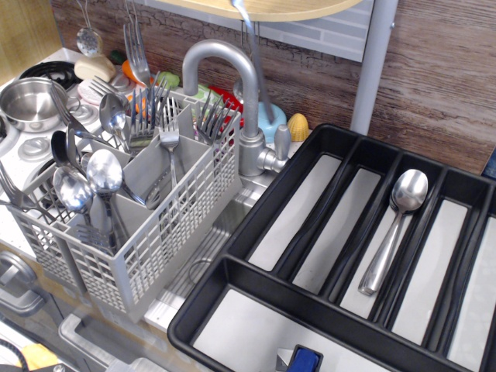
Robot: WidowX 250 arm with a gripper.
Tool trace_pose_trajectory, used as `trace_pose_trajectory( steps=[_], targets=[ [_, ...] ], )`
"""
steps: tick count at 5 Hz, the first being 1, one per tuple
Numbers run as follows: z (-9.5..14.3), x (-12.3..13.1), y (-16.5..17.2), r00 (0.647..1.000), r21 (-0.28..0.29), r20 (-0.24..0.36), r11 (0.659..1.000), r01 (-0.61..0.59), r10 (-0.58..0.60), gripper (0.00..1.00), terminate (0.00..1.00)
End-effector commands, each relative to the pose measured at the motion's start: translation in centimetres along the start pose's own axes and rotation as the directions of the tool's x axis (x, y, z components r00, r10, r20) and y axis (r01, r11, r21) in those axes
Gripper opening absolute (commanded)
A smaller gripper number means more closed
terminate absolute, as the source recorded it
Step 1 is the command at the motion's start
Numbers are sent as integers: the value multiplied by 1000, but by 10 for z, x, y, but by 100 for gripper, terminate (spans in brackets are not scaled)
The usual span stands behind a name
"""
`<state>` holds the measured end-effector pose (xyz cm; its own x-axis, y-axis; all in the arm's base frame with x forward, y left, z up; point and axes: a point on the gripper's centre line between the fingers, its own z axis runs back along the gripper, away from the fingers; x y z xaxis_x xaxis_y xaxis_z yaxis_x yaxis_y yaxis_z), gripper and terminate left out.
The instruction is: Put big spoon from basket to tray
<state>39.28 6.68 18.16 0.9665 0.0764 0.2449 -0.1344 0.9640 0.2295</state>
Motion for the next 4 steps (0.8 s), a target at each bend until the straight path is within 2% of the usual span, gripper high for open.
trace_pose_trajectory(
  steps=[1,2,4],
  targets=[
    [19,6,-11,995,-120,73,991,-54,63,0,0],
    [2,-3,-30,1000,-174,20,985,10,-6,0,0],
    [-20,-3,-64,977,-199,-69,962,186,-203,0,0]
  ],
)
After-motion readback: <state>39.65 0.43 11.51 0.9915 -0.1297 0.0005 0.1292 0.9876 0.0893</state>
